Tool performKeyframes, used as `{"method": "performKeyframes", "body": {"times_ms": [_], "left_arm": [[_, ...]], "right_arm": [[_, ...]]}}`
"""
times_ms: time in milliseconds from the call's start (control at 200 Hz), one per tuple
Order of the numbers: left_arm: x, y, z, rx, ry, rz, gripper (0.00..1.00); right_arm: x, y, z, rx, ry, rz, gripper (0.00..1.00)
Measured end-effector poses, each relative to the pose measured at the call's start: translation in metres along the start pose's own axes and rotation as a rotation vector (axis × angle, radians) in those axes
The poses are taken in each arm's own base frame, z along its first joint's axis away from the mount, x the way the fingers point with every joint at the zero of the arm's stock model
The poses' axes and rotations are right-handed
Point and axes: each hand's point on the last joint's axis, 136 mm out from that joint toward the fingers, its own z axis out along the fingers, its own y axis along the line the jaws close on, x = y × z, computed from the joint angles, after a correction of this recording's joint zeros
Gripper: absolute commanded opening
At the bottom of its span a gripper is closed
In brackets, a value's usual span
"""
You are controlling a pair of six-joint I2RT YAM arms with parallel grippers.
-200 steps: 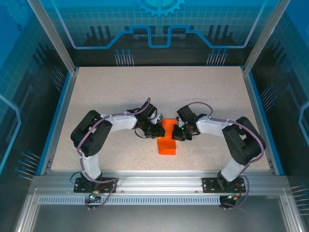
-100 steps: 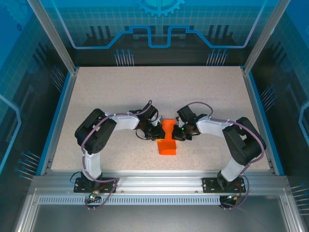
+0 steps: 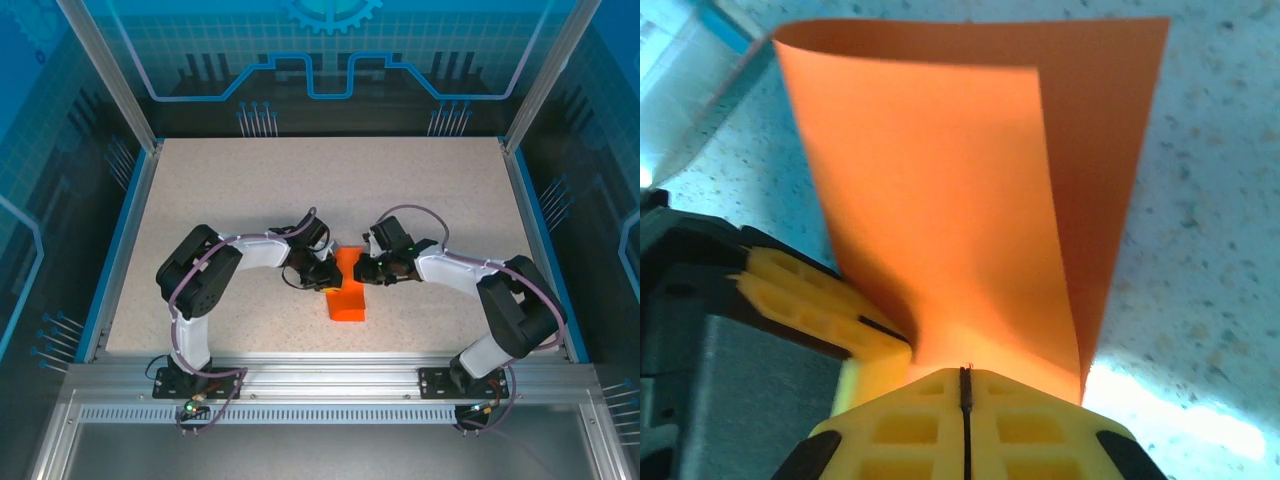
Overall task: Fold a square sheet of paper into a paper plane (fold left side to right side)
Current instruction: Hold the square sheet of paper at the center of the table, then first fold the square sheet of paper in half at the center of the table.
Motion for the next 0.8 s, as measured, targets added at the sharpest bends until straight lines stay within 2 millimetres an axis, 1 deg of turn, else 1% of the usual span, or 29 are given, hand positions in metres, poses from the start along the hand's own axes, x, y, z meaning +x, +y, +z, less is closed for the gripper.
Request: {"method": "performKeyframes", "body": {"times_ms": [195,390,525,630,800], "left_arm": [[0.0,0.0,0.0,-0.009,0.004,-0.002,0.16],[0.001,-0.001,0.0,-0.017,0.005,0.002,0.16],[0.001,-0.001,0.001,-0.018,0.006,0.003,0.16],[0.001,-0.001,0.001,-0.02,0.006,0.006,0.16],[0.002,-0.001,0.001,-0.023,0.007,0.018,0.16]], "right_arm": [[-0.012,0.007,0.013,-0.022,0.008,-0.018,0.07],[-0.018,0.007,0.027,-0.016,0.024,-0.019,0.07],[-0.017,0.003,0.033,-0.004,0.038,-0.012,0.07],[-0.014,-0.004,0.039,0.025,0.063,0.002,0.06],[-0.015,-0.006,0.04,0.04,0.08,0.027,0.06]]}}
